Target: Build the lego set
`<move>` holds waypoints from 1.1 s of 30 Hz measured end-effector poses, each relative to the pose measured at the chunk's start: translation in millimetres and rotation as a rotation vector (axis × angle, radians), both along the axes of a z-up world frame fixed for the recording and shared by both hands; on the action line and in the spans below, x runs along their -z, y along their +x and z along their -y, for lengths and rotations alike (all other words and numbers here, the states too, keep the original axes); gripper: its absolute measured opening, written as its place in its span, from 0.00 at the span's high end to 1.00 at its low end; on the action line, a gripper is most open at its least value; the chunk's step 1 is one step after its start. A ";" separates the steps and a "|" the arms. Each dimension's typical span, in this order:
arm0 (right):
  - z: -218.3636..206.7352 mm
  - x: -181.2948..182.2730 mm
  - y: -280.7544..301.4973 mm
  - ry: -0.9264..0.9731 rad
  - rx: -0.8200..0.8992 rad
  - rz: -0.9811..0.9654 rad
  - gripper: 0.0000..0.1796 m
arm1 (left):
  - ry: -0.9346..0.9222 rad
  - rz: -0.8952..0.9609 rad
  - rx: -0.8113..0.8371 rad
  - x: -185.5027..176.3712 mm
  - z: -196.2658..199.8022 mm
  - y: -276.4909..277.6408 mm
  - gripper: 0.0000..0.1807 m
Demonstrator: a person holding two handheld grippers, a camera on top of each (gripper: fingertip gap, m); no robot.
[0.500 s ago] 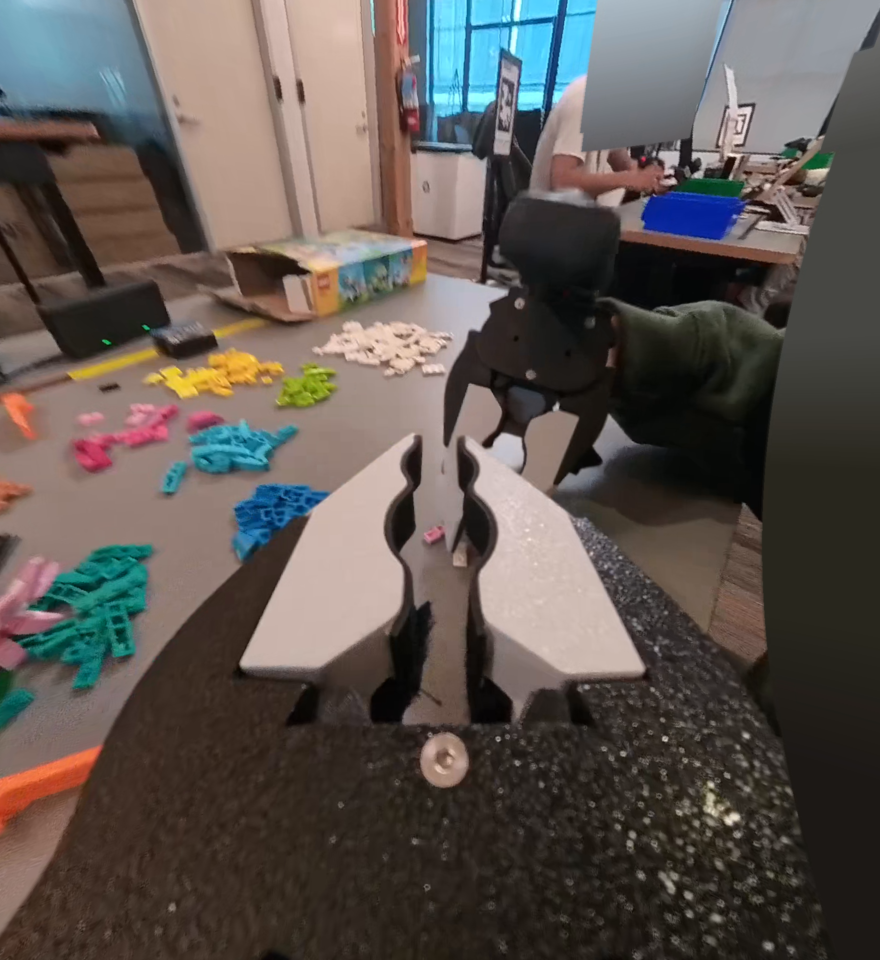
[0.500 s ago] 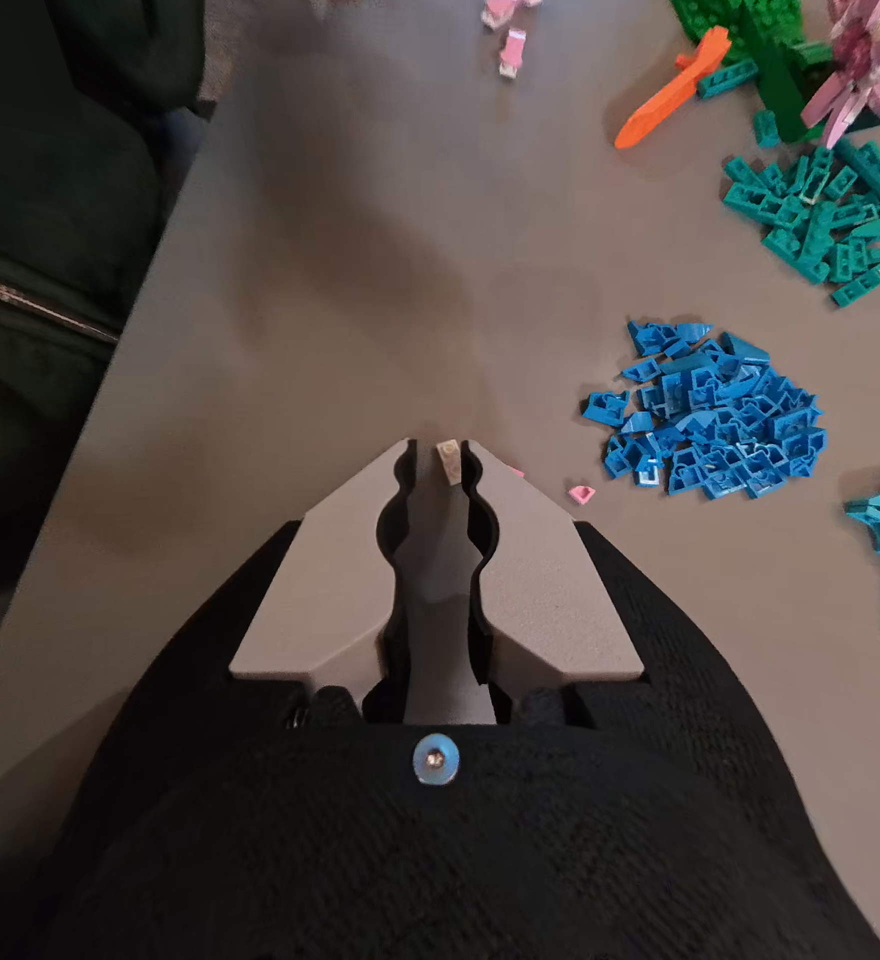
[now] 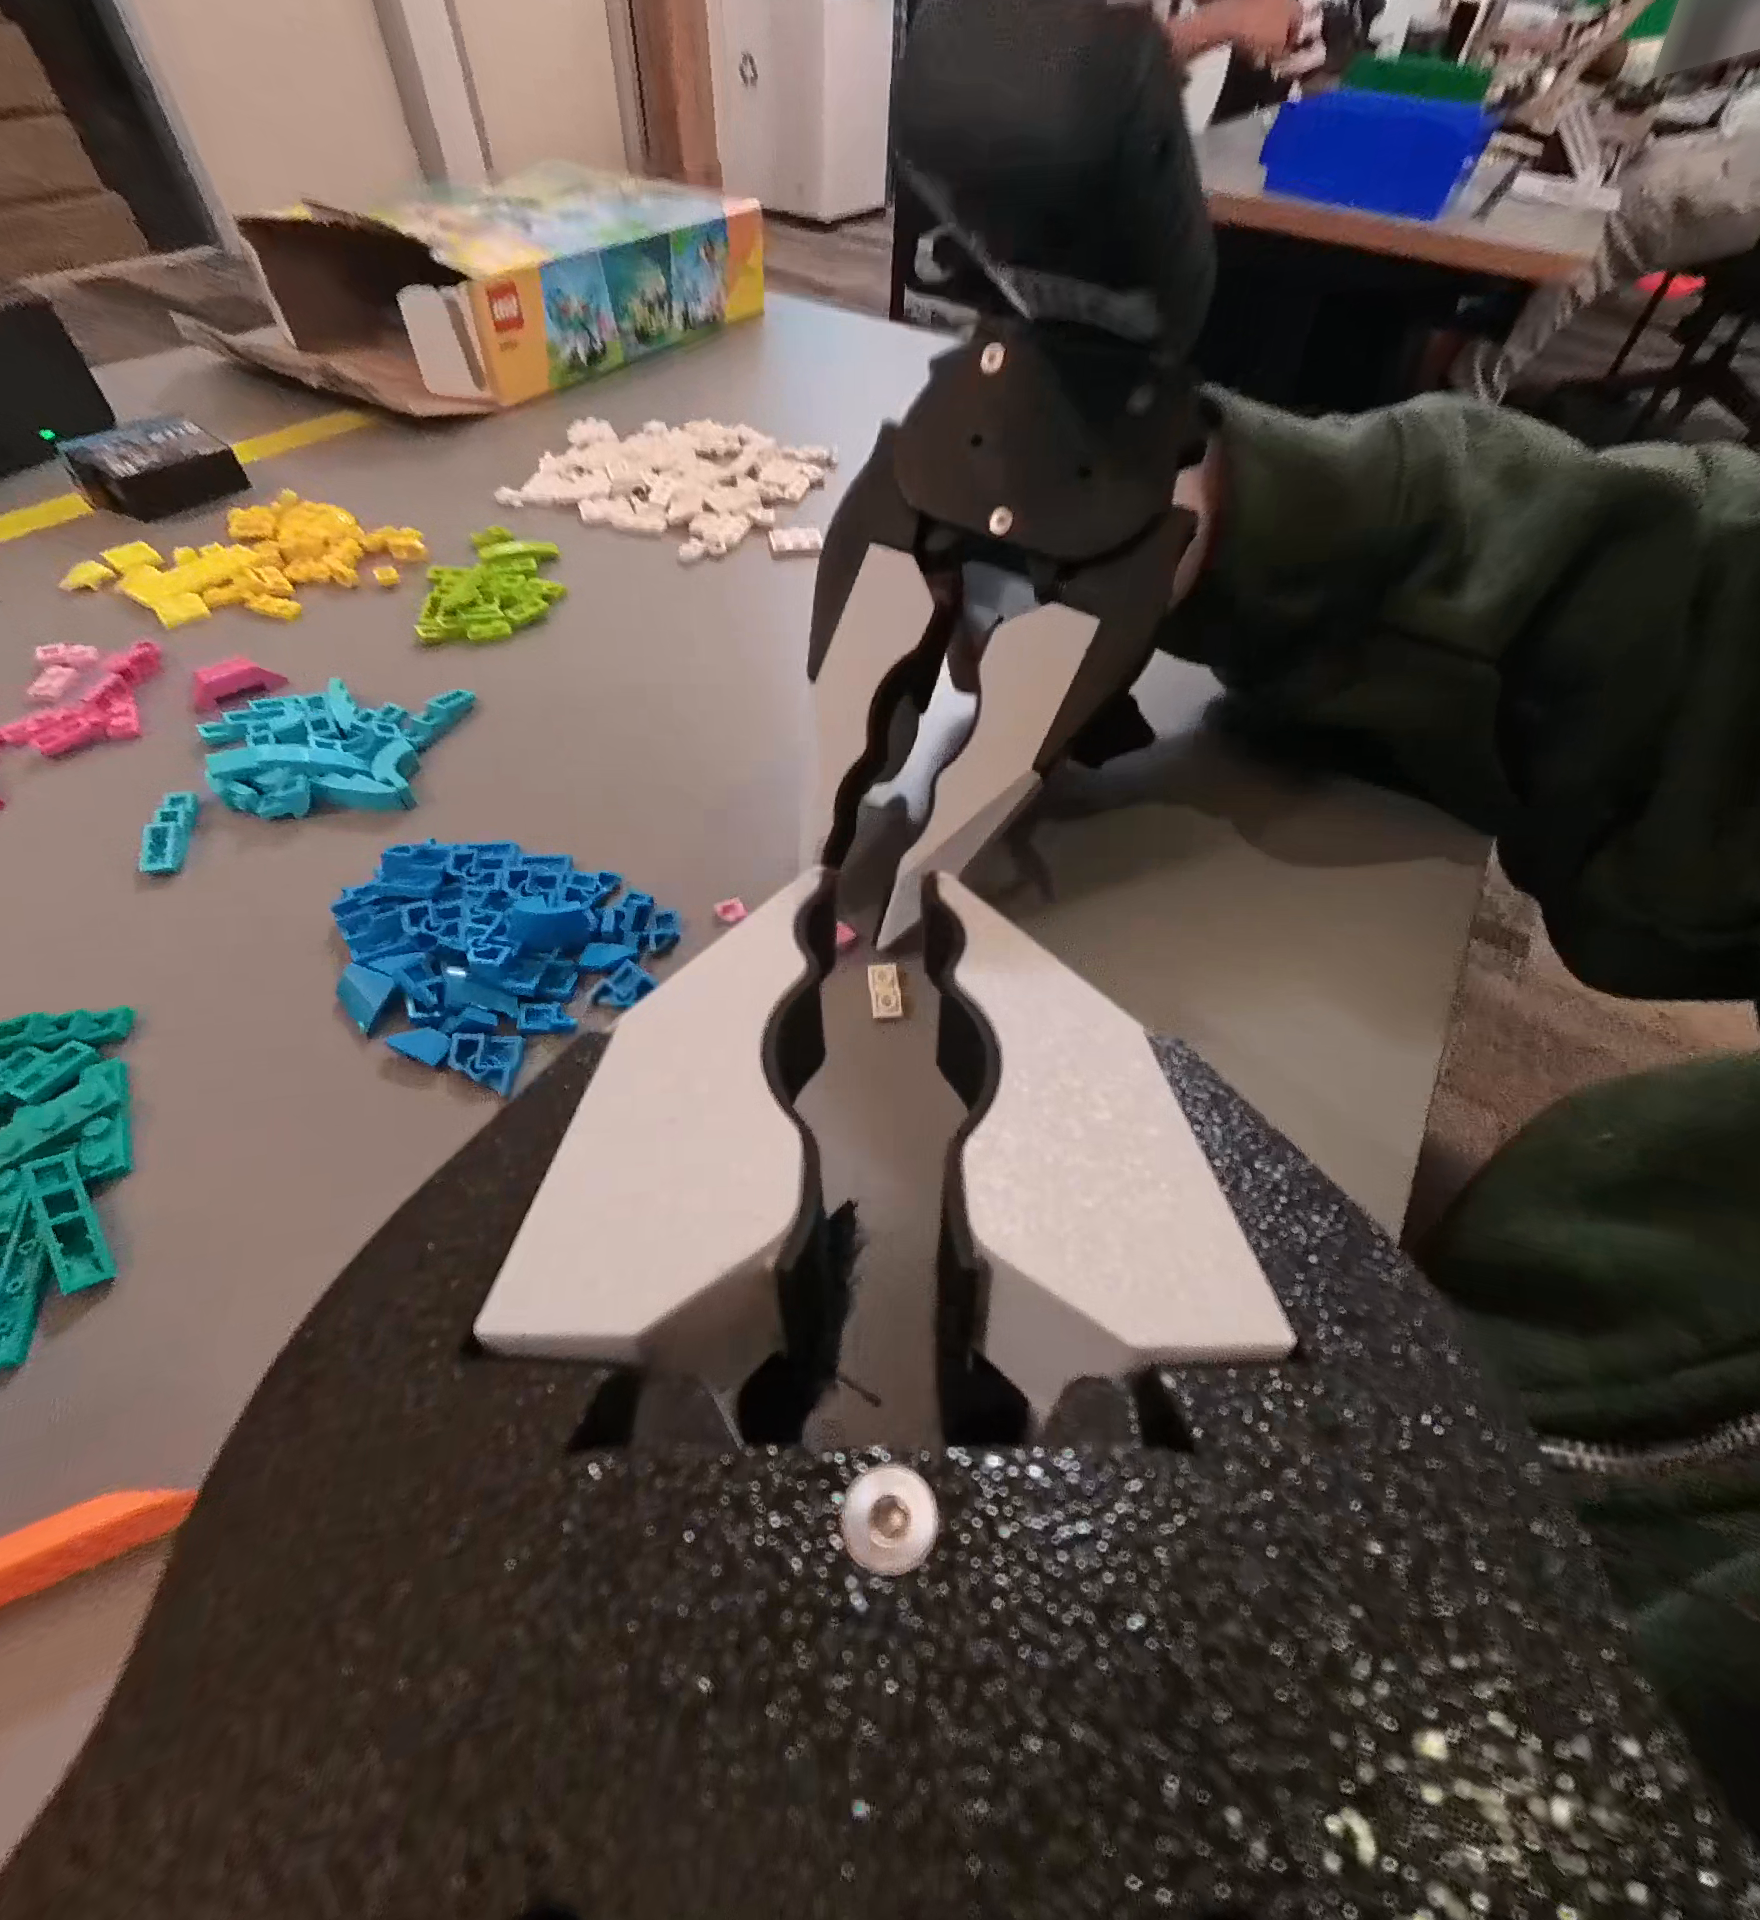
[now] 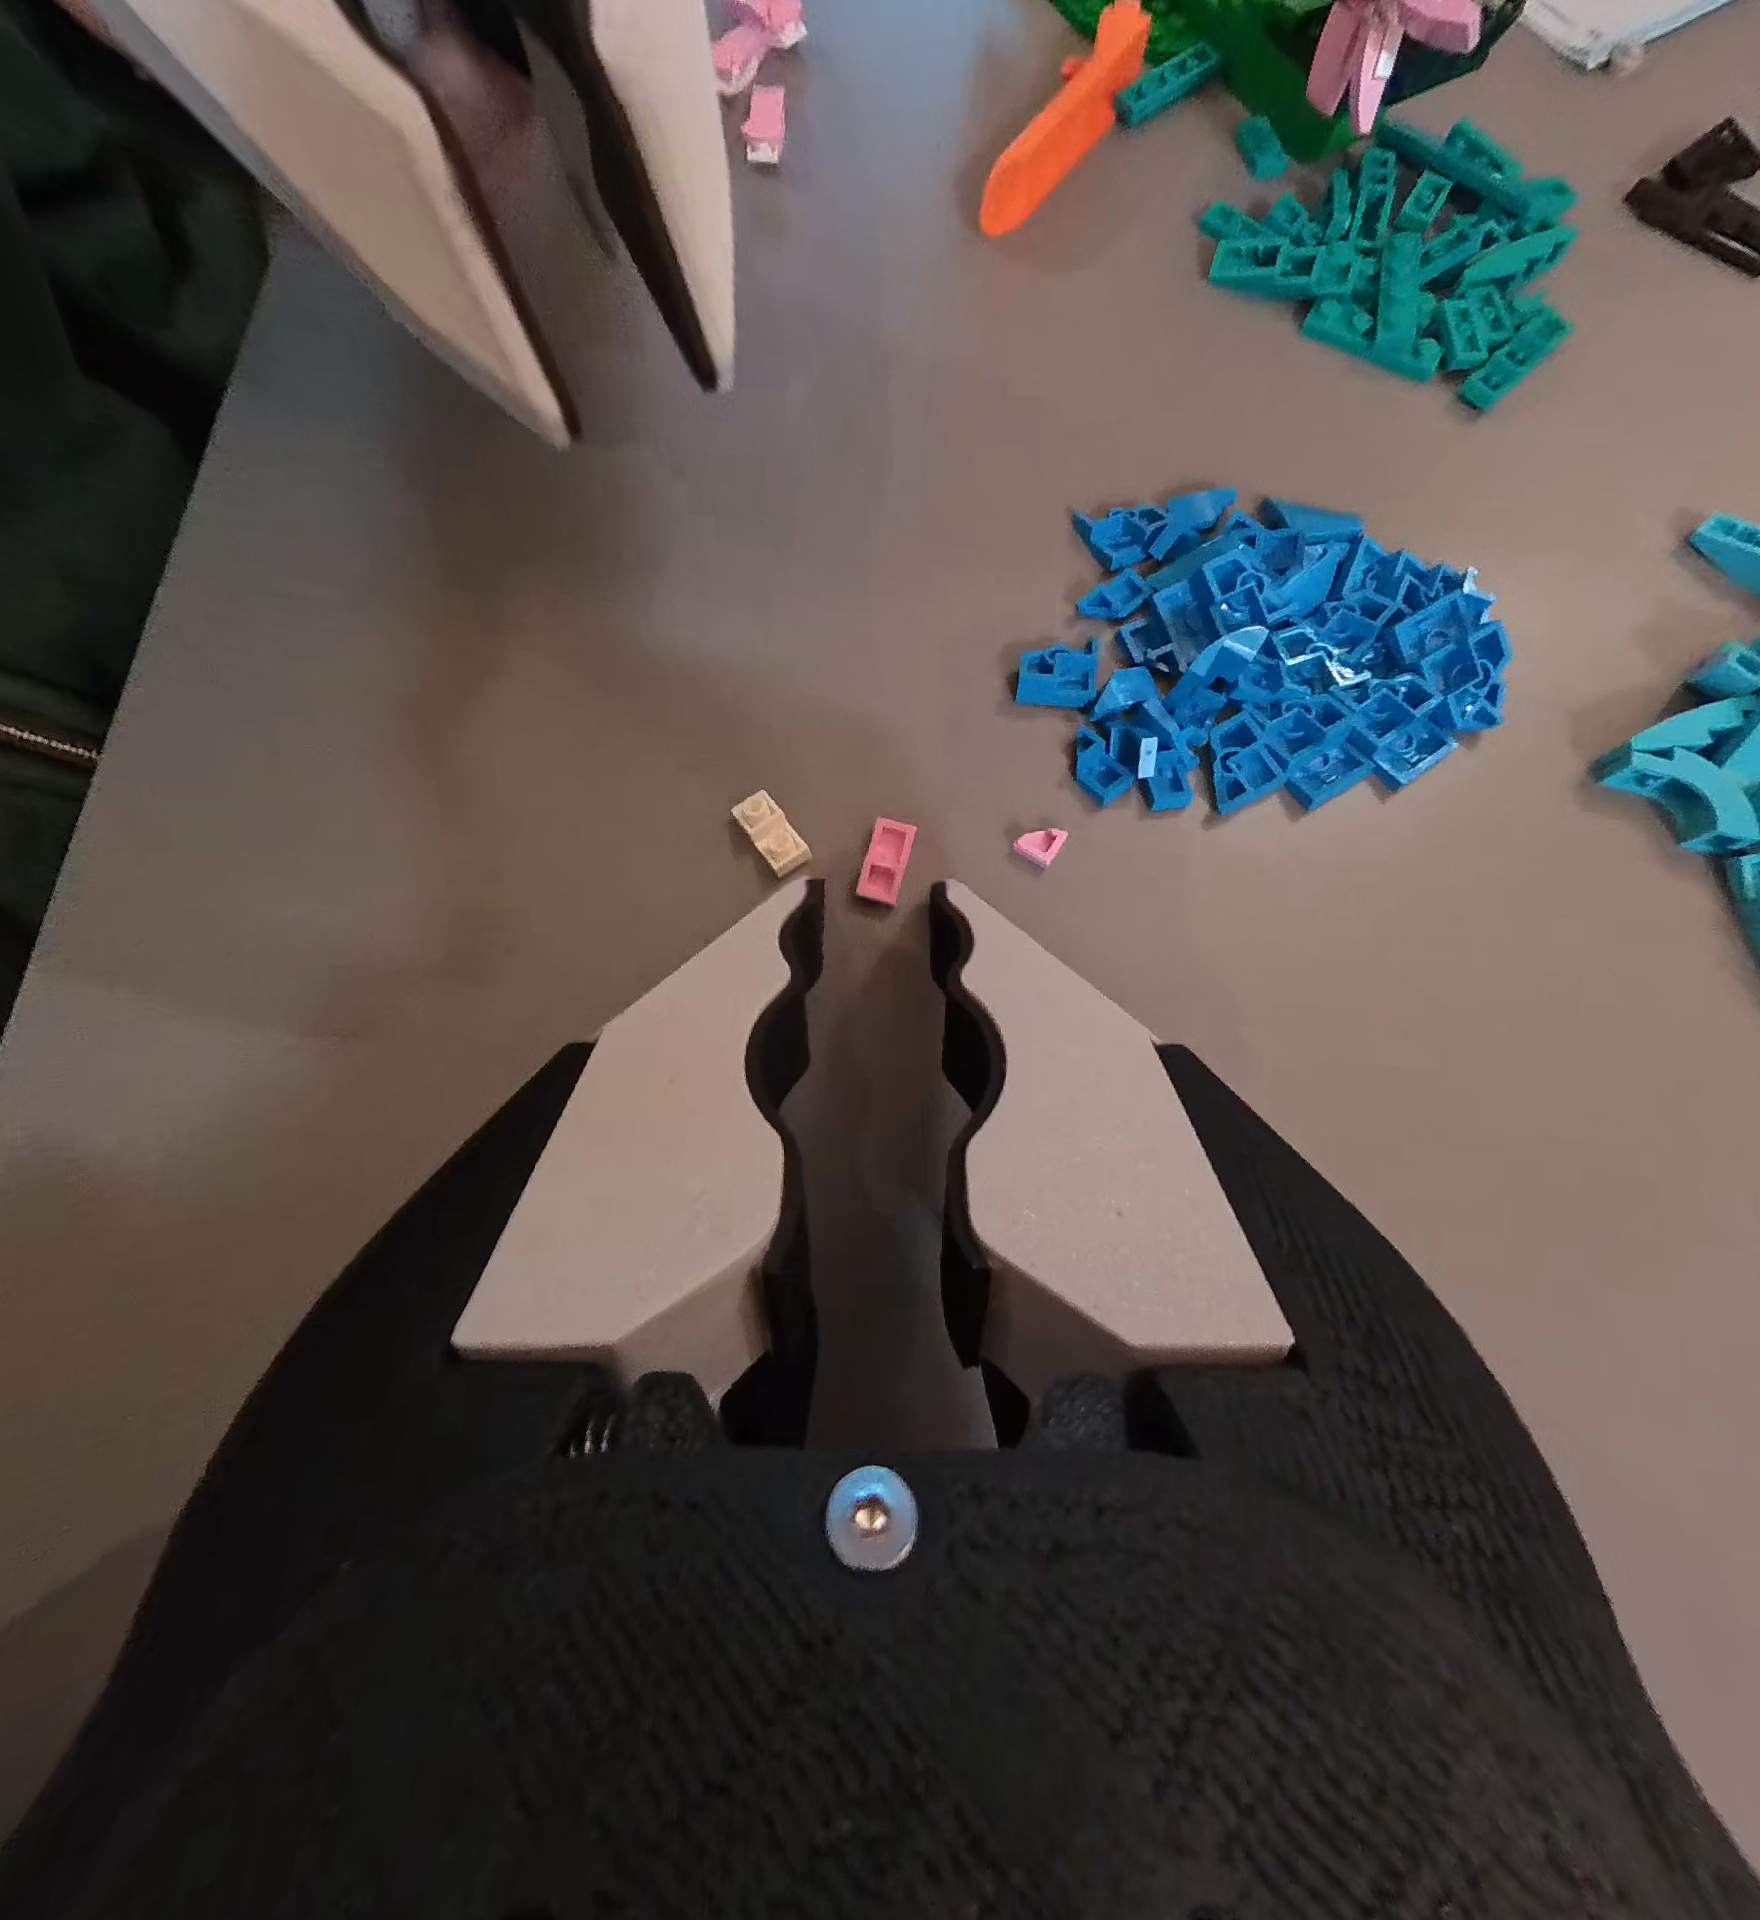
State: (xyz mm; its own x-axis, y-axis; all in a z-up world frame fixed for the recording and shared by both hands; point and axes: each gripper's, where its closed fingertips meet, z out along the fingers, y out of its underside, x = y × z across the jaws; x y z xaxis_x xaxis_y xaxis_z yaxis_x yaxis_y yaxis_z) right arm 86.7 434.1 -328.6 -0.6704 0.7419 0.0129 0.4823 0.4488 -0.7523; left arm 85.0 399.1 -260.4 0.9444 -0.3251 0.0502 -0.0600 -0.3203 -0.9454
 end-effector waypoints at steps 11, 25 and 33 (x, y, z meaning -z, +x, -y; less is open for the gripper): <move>21.3 0.9 8.3 -0.015 -0.139 -0.002 0.92 | -0.253 -0.012 0.090 48.3 -4.3 17.7 0.87; 21.4 -3.0 8.7 -0.065 -0.114 -0.008 0.96 | -0.268 -0.079 0.091 59.6 -5.0 12.5 0.87; 22.0 -6.0 14.5 -0.108 -0.095 0.019 0.93 | -0.276 -0.064 0.080 58.7 -6.0 10.7 0.88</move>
